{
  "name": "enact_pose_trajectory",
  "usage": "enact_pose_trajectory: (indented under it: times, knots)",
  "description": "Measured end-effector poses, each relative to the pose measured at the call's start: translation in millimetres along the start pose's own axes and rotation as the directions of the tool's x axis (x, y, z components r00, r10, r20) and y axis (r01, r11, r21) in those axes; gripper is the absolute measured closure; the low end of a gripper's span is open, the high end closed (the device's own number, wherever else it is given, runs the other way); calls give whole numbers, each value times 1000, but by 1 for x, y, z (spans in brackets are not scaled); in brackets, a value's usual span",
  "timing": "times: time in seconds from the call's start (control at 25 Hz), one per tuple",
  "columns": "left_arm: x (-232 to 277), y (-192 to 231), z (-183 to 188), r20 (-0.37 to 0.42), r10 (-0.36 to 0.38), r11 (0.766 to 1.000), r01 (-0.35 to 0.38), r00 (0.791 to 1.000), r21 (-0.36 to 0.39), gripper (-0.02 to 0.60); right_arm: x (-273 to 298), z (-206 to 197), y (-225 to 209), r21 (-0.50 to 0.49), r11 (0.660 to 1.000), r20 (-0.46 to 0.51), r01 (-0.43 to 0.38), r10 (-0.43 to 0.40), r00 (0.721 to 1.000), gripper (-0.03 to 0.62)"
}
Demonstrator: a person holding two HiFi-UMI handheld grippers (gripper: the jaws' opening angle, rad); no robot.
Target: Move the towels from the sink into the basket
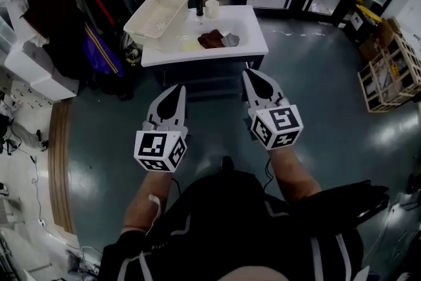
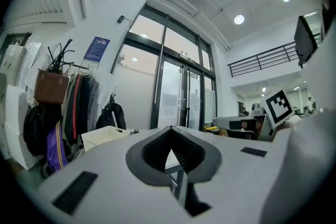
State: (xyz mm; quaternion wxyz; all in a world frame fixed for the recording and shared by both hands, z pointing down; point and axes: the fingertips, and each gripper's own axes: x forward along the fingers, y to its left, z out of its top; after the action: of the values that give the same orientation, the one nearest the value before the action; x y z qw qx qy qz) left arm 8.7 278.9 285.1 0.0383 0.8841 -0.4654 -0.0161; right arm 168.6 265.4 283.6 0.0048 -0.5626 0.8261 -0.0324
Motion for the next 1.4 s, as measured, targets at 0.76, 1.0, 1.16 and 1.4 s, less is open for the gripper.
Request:
enact_pose_trajectory:
  times: [0.76, 1.0, 1.16, 1.4]
  knots:
    - [115, -2, -12, -68, 72, 997, -71, 995, 19, 580, 74, -3, -88, 21, 993, -3, -114, 114, 993, 585]
    - [127, 21, -19, -76, 84, 996, -84, 994, -1, 580, 99, -11, -84, 21, 990, -23, -136, 137, 990, 585]
    - [139, 41, -21, -68, 69, 998, -70, 995, -9, 580, 123, -15, -79, 14, 991, -34, -131, 131, 991, 585]
    - [162, 89, -12, -46, 63, 998, -65, 997, -26, 580, 173, -9, -68, -22, 989, -51, -144, 143, 988, 585]
